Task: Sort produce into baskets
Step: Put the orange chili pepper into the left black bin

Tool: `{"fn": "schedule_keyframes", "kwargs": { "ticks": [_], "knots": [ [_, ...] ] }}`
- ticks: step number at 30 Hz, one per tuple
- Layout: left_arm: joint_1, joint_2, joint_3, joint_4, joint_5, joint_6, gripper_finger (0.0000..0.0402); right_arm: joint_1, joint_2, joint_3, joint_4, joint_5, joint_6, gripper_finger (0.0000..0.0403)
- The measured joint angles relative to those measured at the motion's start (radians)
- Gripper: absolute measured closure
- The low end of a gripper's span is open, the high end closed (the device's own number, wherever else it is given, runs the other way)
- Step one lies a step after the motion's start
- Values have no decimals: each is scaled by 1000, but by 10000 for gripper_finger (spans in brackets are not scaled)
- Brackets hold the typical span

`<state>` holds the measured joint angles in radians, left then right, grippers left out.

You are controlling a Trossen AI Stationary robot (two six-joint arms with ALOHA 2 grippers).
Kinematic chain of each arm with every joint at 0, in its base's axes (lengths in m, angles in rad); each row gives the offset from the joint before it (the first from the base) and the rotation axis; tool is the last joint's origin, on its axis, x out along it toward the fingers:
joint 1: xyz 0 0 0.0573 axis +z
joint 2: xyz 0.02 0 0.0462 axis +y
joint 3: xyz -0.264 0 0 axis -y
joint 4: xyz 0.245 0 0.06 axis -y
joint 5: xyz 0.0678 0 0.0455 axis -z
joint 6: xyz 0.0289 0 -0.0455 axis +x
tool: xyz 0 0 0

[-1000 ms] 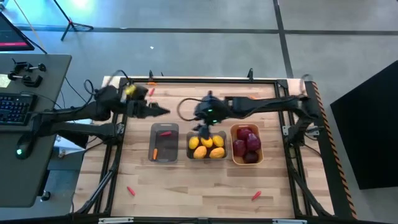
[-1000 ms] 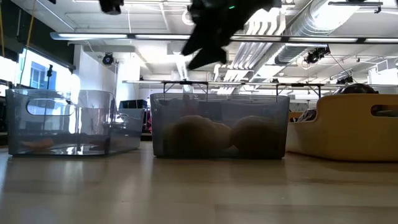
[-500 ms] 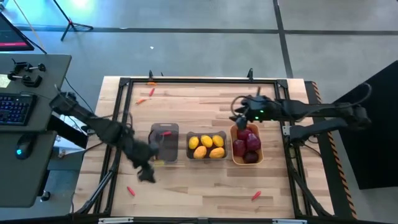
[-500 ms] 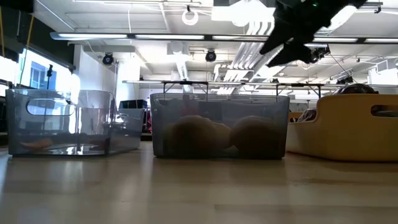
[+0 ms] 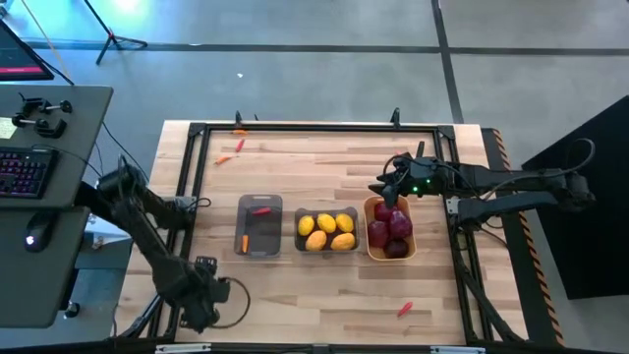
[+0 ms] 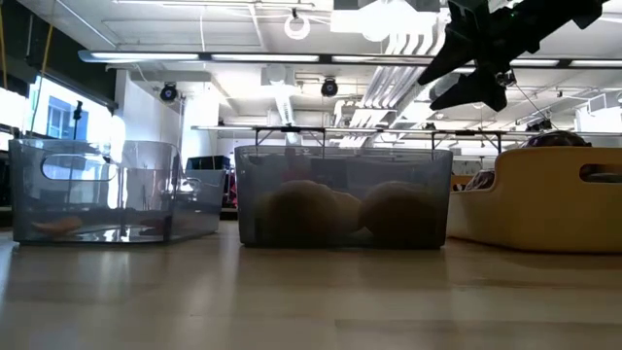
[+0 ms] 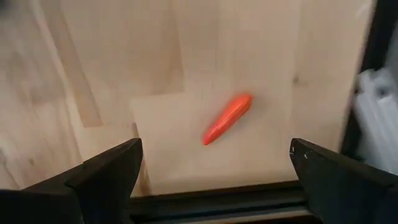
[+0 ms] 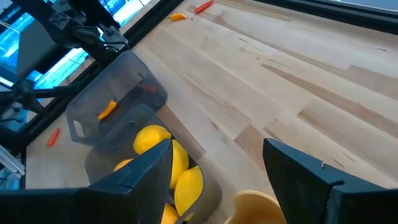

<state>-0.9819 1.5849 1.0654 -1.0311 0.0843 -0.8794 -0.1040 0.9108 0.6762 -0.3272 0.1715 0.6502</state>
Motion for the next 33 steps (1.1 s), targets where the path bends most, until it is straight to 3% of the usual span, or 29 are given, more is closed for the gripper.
{"fn": "schedule_keyframes", "kwargs": {
  "ticks": [6, 10, 17, 29, 33],
  "knots": [
    [-35, 58, -24, 79, -27, 63, 19, 0, 0, 0, 9, -4, 3, 163],
    [-61, 59, -77, 184, -24, 66, 54, 0, 0, 0, 9, -3, 5, 163],
    [-67, 59, -170, 210, -23, 73, 121, 0, 0, 0, 9, -3, 33, 163],
    [-68, 53, -239, 342, -19, 88, 157, 0, 1, 0, 7, 24, 68, 163],
    [-65, 53, -237, 339, 4, 105, 194, 0, 1, 0, 7, 30, 68, 163]
  ]
}}
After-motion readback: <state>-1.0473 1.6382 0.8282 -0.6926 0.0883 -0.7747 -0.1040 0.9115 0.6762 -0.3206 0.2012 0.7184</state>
